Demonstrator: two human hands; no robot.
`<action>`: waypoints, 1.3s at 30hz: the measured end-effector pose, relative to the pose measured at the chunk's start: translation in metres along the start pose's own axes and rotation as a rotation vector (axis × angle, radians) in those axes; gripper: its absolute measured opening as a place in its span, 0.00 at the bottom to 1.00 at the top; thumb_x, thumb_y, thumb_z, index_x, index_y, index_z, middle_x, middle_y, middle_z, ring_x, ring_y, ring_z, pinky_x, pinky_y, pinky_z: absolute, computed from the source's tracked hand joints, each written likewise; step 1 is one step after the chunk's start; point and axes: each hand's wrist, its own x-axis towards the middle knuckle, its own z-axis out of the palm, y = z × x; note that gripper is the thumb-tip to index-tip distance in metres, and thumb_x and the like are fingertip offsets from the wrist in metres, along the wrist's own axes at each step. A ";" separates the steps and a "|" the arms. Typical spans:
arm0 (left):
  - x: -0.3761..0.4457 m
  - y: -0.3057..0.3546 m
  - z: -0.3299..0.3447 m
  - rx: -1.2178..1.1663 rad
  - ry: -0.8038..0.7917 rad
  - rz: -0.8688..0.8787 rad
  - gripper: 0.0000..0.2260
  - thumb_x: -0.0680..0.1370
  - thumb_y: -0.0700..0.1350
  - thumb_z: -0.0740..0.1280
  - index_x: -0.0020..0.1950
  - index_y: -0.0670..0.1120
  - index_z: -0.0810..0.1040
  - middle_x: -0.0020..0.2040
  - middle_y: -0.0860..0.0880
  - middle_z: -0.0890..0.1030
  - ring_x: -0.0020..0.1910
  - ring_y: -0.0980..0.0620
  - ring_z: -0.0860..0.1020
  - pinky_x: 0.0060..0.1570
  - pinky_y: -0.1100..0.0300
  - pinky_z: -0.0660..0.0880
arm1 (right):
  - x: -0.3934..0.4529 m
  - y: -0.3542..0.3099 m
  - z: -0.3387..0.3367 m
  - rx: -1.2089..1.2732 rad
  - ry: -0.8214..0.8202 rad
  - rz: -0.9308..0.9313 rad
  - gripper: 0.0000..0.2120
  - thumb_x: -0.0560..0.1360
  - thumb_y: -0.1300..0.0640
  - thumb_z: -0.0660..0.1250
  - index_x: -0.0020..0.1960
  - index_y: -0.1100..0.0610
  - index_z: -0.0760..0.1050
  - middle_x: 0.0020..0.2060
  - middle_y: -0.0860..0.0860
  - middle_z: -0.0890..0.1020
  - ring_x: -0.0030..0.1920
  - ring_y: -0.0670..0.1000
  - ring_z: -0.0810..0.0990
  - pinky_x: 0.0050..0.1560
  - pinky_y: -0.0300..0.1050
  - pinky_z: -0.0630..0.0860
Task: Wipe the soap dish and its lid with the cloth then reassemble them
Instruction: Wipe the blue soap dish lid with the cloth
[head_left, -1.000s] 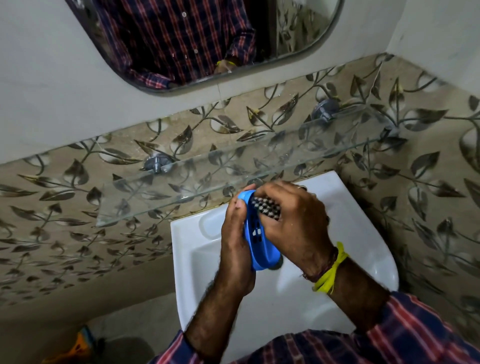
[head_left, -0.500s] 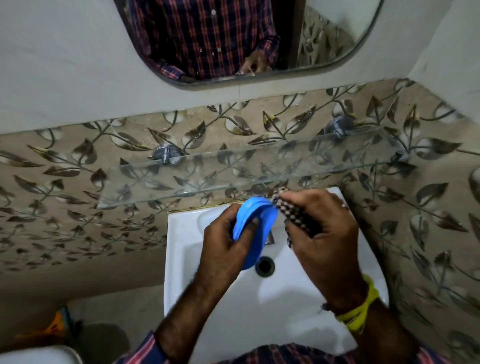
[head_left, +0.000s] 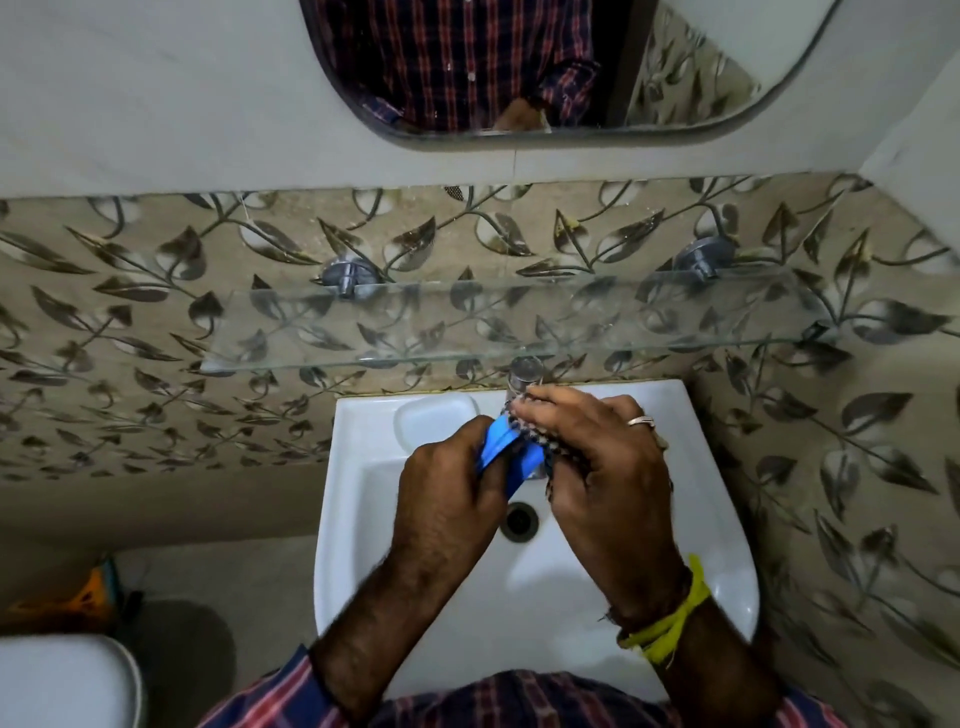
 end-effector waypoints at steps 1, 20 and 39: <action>0.000 -0.002 0.001 0.013 -0.004 0.001 0.11 0.78 0.42 0.71 0.40 0.52 0.72 0.27 0.58 0.70 0.26 0.56 0.69 0.29 0.69 0.60 | 0.000 0.002 0.001 0.021 -0.005 0.038 0.26 0.65 0.76 0.66 0.57 0.55 0.83 0.57 0.50 0.84 0.51 0.56 0.80 0.51 0.57 0.77; -0.012 -0.008 -0.006 -0.135 0.052 0.004 0.14 0.77 0.52 0.66 0.40 0.41 0.78 0.29 0.50 0.76 0.29 0.48 0.74 0.29 0.52 0.72 | -0.018 0.017 0.006 0.212 -0.015 0.048 0.26 0.64 0.74 0.60 0.59 0.61 0.82 0.59 0.53 0.83 0.56 0.49 0.78 0.54 0.59 0.76; -0.018 -0.010 -0.007 -0.275 0.060 -0.053 0.14 0.76 0.50 0.69 0.43 0.39 0.80 0.33 0.41 0.80 0.33 0.39 0.77 0.35 0.42 0.76 | -0.026 0.016 0.010 0.295 0.012 0.037 0.21 0.70 0.74 0.65 0.59 0.59 0.81 0.59 0.51 0.83 0.58 0.45 0.78 0.56 0.59 0.76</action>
